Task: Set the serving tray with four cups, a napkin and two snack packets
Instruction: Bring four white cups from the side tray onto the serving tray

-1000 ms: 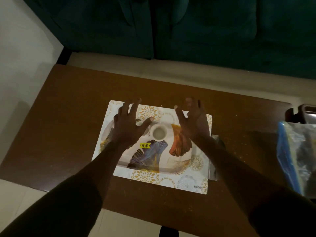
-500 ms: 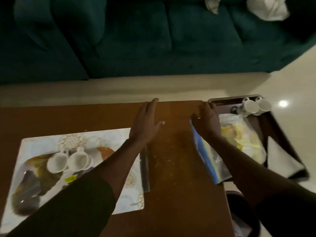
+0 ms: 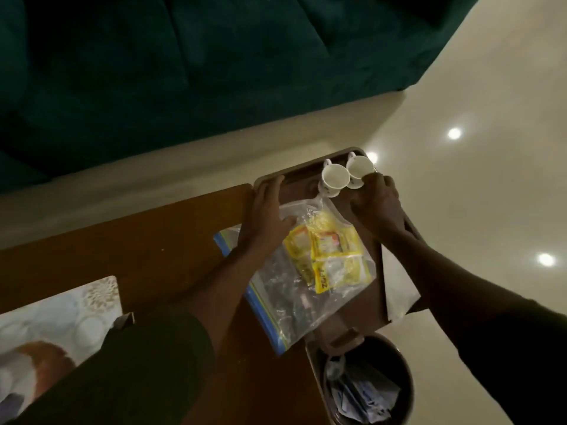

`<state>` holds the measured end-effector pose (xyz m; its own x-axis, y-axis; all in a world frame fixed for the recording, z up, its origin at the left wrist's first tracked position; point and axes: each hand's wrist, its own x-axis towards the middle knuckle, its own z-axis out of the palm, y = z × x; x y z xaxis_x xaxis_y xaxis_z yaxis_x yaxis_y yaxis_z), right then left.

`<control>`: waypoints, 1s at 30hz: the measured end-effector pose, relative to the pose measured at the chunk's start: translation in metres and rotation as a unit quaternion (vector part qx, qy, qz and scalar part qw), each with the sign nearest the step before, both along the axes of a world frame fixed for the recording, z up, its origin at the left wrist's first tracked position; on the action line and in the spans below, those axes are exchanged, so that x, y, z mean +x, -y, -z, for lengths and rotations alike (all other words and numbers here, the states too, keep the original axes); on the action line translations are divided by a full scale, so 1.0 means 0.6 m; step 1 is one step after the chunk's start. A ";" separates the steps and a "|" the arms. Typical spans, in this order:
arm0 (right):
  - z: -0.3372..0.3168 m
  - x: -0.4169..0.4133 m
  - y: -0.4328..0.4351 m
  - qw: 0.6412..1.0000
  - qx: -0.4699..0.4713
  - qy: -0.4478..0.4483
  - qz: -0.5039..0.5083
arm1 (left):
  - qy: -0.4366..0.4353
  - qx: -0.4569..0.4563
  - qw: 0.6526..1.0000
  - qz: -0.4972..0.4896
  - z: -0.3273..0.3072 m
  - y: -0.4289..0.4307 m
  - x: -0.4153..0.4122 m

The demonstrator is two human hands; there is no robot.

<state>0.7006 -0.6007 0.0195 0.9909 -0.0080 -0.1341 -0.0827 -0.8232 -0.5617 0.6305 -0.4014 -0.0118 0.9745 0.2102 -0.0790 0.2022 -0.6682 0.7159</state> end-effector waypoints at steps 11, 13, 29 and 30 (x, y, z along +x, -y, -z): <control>0.112 0.161 0.059 0.989 -0.033 0.011 -0.144 | -0.013 -0.018 1.000 0.005 0.070 0.139 0.165; 0.124 0.168 0.057 0.989 -0.031 0.021 -0.143 | -0.026 -0.012 1.000 -0.005 0.079 0.153 0.186; 0.003 0.103 0.027 0.984 0.071 0.152 -0.057 | 0.102 -0.040 0.988 -0.107 -0.040 0.092 0.126; -0.009 0.093 0.011 0.983 0.071 0.155 -0.069 | 0.104 -0.038 0.988 -0.112 -0.052 0.076 0.112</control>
<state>0.7565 -0.6074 0.0250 0.9747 0.1253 0.1851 0.2172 -0.7262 -0.6522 0.6978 -0.4469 0.0192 0.9012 0.4228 0.0949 0.1814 -0.5672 0.8034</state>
